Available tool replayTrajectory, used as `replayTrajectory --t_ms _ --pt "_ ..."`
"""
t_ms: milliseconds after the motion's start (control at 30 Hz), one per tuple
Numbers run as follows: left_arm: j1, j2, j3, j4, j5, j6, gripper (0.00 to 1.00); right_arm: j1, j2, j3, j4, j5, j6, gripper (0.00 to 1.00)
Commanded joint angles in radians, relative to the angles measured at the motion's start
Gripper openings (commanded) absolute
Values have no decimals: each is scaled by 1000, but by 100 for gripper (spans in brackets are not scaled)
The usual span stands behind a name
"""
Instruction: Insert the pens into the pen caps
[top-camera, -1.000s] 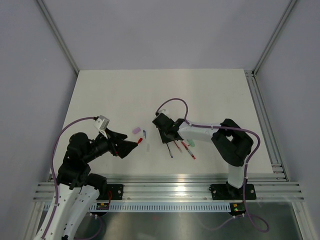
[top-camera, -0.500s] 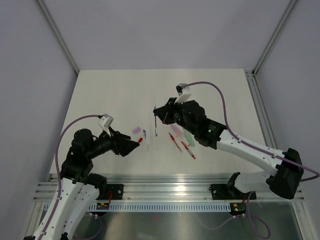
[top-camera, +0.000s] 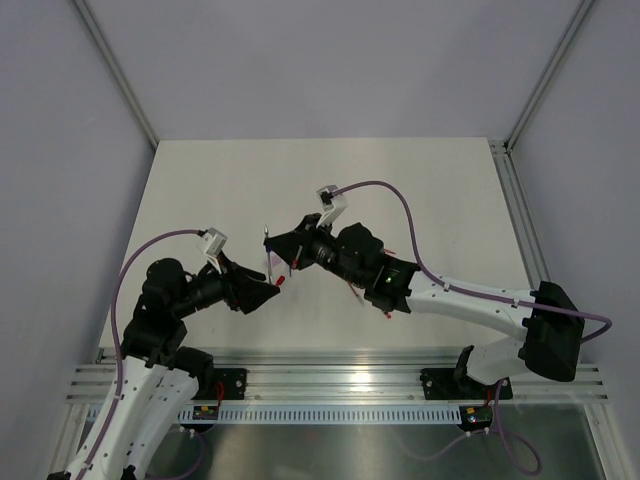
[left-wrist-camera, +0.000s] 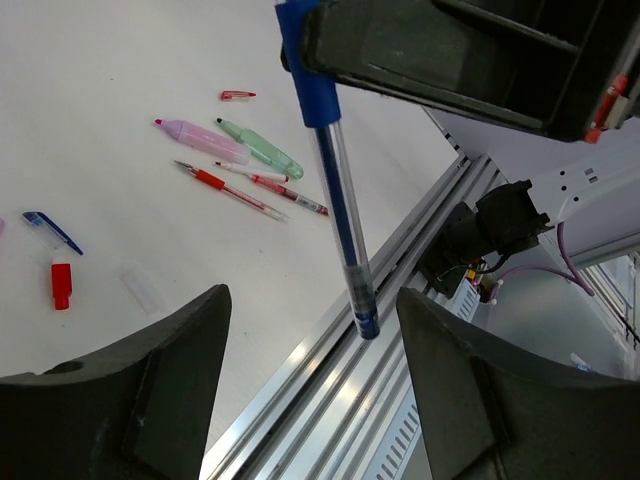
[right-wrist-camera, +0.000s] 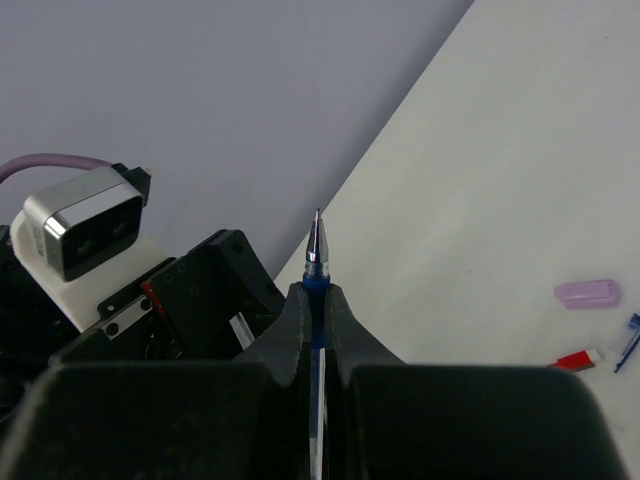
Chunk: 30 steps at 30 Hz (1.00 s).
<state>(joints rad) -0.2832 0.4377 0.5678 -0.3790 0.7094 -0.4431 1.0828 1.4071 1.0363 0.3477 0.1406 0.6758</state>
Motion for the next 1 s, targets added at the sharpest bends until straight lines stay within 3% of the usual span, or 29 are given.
replayTrajectory --t_ms 0,333,567,633,733,767,933,967 --pt "-4 -1 0 48 33 -9 68 31 -8 2 116 16 -1 0" --pt "-2 -24 3 40 6 0 48 63 29 -9 143 -19 7 0" --pt "1 -30 6 31 -5 7 21 63 36 -18 125 -13 -4 0" --pt "4 -31 9 26 -10 12 4 65 29 -25 113 -4 -5 0" --pt "4 -30 10 20 -8 15 0 63 16 -30 76 10 -21 2" --pt "4 -36 12 19 -13 15 0 63 13 -27 65 5 -21 4" --pt "9 -43 18 0 -41 24 0 63 15 45 -105 7 -68 46" --pt "9 -47 20 -1 -45 24 0 63 18 56 -136 10 -74 49"
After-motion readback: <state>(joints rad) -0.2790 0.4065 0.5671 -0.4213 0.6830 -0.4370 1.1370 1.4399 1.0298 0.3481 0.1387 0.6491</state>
